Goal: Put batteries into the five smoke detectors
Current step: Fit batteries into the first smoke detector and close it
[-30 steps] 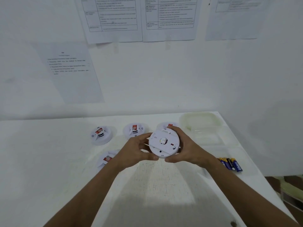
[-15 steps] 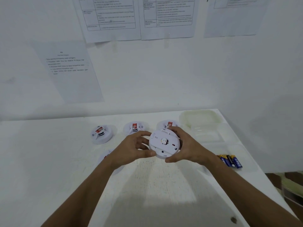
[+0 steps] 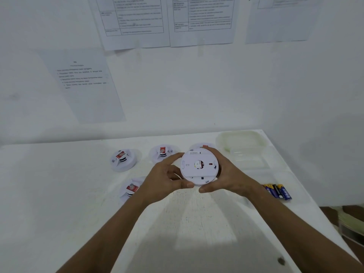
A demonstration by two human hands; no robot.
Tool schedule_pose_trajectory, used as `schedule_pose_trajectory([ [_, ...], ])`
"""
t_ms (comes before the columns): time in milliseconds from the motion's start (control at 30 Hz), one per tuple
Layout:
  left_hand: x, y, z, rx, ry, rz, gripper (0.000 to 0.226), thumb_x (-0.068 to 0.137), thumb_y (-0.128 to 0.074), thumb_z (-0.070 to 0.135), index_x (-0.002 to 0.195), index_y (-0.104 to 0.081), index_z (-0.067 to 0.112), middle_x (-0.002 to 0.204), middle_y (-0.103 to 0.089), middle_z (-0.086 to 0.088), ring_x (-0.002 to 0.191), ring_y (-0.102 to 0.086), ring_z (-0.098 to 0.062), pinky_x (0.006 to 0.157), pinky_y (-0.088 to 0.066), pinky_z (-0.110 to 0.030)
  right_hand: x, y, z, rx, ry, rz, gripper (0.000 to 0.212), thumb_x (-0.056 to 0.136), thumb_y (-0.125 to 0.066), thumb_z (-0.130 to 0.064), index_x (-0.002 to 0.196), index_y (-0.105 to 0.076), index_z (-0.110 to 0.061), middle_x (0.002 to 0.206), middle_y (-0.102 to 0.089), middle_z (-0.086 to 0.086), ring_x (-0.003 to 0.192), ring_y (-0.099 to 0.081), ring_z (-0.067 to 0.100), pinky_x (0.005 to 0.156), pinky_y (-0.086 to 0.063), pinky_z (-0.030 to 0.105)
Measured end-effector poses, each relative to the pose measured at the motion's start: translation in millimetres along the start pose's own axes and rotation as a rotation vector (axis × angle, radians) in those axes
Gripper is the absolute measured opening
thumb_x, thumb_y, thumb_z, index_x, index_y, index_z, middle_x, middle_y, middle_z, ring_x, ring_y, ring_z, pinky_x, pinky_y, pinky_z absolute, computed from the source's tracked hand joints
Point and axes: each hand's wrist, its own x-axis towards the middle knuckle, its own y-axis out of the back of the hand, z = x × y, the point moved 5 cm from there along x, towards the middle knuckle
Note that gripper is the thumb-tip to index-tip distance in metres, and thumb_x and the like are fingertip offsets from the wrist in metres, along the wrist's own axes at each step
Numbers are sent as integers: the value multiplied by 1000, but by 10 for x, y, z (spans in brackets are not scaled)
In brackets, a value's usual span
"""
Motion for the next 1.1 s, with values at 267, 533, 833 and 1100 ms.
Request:
schedule_pose_trajectory([
  [267,-22,90,89,133,-32,13,82,71,-84,37,141,-41,37,111,-69,7,82,-70,-16,74,-60,-33,-5,22,-64,-27,75,-3,94,66,-85,12,143,-41,-20,142,-49,0,131,-49,19,98,-54,44],
  [533,-5,114,225,289,-68,-33,70,67,-88,31,128,-55,34,114,-62,14,86,-67,-8,74,-60,-32,8,-38,-23,-25,54,-54,96,68,-82,11,147,-34,-17,141,-47,-8,133,-46,22,103,-50,49],
  [833,2,88,172,311,-49,29,58,61,-88,33,111,-58,30,102,-67,8,80,-70,-12,72,-60,-35,19,-75,73,-4,2,-60,100,65,-86,9,146,-34,-19,141,-51,1,129,-51,15,97,-53,31],
  [1100,22,36,138,437,-59,45,61,61,-86,39,110,-54,23,101,-65,8,79,-68,-9,69,-59,-28,33,-83,101,-39,10,-8,94,64,-87,5,144,-41,-16,136,-57,3,127,-54,26,97,-55,48],
])
